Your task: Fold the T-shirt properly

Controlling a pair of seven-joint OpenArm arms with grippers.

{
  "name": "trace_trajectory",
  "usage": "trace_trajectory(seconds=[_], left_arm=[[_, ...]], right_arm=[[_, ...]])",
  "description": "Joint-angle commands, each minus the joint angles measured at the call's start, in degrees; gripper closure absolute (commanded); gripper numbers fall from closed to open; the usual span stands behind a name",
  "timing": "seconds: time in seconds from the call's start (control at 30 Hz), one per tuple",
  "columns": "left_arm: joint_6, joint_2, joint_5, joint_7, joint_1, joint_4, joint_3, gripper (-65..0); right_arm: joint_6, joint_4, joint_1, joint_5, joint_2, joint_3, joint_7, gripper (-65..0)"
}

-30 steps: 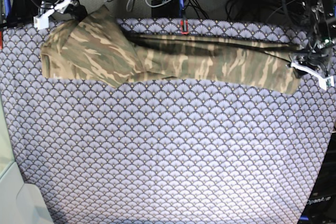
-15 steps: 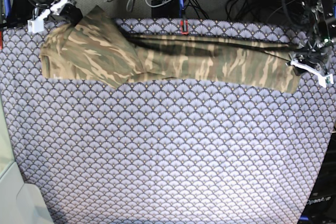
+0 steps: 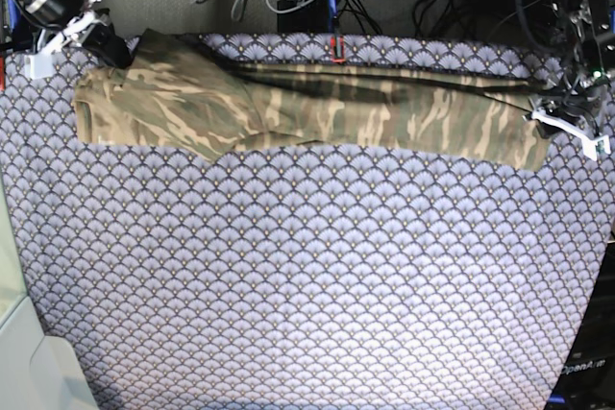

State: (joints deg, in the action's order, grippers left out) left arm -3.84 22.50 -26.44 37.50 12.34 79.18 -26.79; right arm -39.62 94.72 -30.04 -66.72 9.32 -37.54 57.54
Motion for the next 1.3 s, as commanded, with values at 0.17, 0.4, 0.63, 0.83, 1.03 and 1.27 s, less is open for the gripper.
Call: trace_trajectory(seconds=[0.17, 0.4, 0.63, 0.83, 1.03, 1.27], left_arm=[[0.2, 1.0, -0.1, -0.9, -0.3, 1.0, -0.3, -29.8], [0.2, 1.0, -0.1, -0.7, -0.3, 1.0, -0.3, -29.8], [0.2, 0.9, -0.1, -0.5, -0.3, 1.0, -0.3, -29.8], [0.2, 0.9, -0.1, -0.5, -0.3, 0.8, -0.3, -29.8], [0.2, 0.9, -0.1, -0.5, -0.3, 0.7, -0.3, -29.8], [0.2, 0.9, -0.1, -0.5, -0.5, 0.7, -0.3, -29.8]], right_arm=[[-0.4, 5.1, 3.4, -2.0, 0.5, 0.1, -1.0, 0.0], [-0.4, 2.6, 8.1, -1.7, 0.8, 0.2, -0.9, 0.0], [-0.4, -5.4, 13.1, -1.7, 3.6, 4.9, -1.5, 0.0], [-0.4, -10.8, 15.8, -1.7, 3.6, 5.5, -1.6, 0.0], [-0.4, -18.5, 19.0, 5.0, 4.6, 5.5, -3.6, 0.0], [-0.4, -22.9, 21.0, 6.3, 5.6, 7.1, -4.1, 0.0]])
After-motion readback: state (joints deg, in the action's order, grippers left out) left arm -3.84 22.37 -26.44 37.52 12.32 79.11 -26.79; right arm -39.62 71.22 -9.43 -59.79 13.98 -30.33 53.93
